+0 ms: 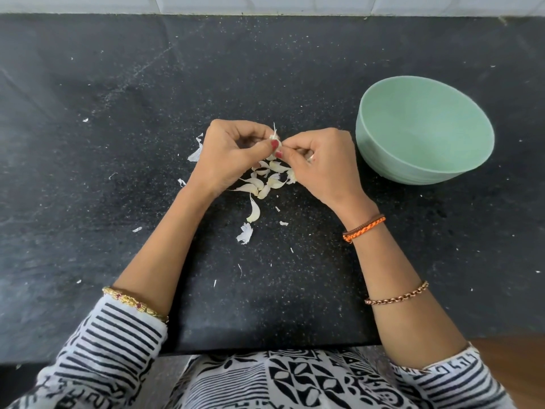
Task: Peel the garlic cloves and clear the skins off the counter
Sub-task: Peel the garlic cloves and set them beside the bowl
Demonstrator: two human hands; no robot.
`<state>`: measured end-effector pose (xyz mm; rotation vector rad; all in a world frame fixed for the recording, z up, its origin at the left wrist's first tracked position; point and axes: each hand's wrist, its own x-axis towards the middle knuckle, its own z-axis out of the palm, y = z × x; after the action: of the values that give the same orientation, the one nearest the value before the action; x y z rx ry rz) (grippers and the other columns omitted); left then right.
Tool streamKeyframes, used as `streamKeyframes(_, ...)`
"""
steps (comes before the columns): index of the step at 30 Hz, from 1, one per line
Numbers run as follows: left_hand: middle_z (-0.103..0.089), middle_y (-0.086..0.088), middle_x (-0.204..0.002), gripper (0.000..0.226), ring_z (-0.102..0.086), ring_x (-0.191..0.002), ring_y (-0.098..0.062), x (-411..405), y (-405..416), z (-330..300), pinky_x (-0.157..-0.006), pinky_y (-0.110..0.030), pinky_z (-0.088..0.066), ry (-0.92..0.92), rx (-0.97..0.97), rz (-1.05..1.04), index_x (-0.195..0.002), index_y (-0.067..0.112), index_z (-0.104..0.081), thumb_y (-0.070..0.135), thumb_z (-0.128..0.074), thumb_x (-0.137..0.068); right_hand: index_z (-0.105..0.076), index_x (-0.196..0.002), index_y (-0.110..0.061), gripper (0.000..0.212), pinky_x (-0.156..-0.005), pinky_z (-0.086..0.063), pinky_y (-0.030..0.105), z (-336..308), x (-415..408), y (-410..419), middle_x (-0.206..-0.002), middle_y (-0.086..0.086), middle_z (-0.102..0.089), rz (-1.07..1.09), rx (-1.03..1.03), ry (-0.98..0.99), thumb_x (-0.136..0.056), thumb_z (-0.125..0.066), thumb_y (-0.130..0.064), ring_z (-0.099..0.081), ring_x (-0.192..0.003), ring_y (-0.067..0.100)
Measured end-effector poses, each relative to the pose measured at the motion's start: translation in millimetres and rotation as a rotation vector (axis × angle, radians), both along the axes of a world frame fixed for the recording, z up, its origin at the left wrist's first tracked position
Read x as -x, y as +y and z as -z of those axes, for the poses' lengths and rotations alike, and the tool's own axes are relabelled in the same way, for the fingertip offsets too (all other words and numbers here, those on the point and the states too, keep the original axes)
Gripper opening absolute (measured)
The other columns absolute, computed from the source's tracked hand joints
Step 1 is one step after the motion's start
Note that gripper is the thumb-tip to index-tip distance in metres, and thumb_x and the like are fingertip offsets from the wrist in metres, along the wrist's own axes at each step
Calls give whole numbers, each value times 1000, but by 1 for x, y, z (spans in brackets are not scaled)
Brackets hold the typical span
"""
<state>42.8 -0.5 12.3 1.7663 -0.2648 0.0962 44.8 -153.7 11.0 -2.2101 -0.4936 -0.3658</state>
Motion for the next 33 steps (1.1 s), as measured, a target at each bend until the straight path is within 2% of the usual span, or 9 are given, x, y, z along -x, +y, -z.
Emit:
streamKeyframes(4, -67, 10, -64, 14, -55, -57, -9, -1, 1, -1, -52, -18, -49, 7, 18, 22, -78, 13, -69, 0, -63, -78, -64, -56, -5, 31, -49, -33, 22, 3, -2, 1, -45, 8, -52, 14, 37, -35, -83, -64, -22, -44, -47, 22)
streamKeyframes(6, -69, 12, -68, 23, -59, -56, -6, -1, 2, -1, -54, -16, -51, 24, 61, 2, -89, 11, -68, -9, -62, -80, -61, -53, -4, 33, -49, -35, 27, 3, -2, 2, -44, 8, -49, 27, 44, -62, -82, -62, -20, -45, -46, 23)
streamKeyframes(9, -71, 12, -70, 26, -63, -57, -4, -1, 3, -1, -57, -15, -52, 41, 94, 1, -105, 3, -62, -9, -62, -81, -68, -59, -12, 25, -49, -39, 27, 2, -1, 1, -46, 2, -54, 29, 16, -106, -82, -63, -20, -48, -46, 16)
streamKeyframes(12, -71, 15, -70, 32, -64, -57, -3, -1, 5, -1, -56, -14, -52, 33, 71, 12, -112, 0, -57, -8, -61, -82, -71, -64, -12, 21, -51, -42, 31, 2, -1, 1, -49, 2, -58, 25, 17, -102, -81, -63, -22, -52, -48, 17)
streamKeyframes(21, -70, 14, -67, 33, -64, -58, -2, -1, 7, 2, -57, -14, -53, 14, 33, 24, -115, 2, -55, -9, -59, -84, -74, -70, -10, 19, -55, -44, 25, 1, 0, -1, -54, 3, -64, 6, -6, -31, -80, -65, -23, -57, -50, 16)
streamKeyframes(25, -69, 12, -64, 26, -63, -55, -4, 1, 5, 1, -55, -15, -52, -5, 49, 2, -105, 6, -63, -5, -61, -81, -70, -64, -8, 23, -53, -41, 25, 2, 0, 2, -50, 4, -59, 1, -3, -50, -82, -64, -21, -52, -48, 19)
streamKeyframes(28, -69, 9, -64, 16, -61, -53, -4, 3, 5, -2, -52, -15, -50, 12, 122, -26, -80, 11, -72, -1, -61, -77, -66, -59, -3, 28, -50, -40, 33, 4, 0, 6, -47, 8, -54, 12, -30, -94, -83, -63, -18, -49, -46, 23)
streamKeyframes(30, -69, 6, -62, 20, -61, -51, -5, 3, 4, -3, -50, -16, -50, 18, 157, -45, -67, 20, -74, 4, -63, -74, -61, -55, 0, 34, -47, -38, 36, 6, 1, 9, -45, 8, -50, 26, -21, -131, -84, -63, -18, -44, -45, 23)
streamKeyframes(33, -68, 6, -59, 18, -61, -52, -7, 3, 3, -3, -49, -16, -49, 5, 159, -53, -62, 25, -74, 10, -67, -69, -56, -51, -1, 38, -46, -36, 36, 7, 2, 12, -43, 7, -46, 40, 1, -181, -84, -64, -18, -41, -44, 22)
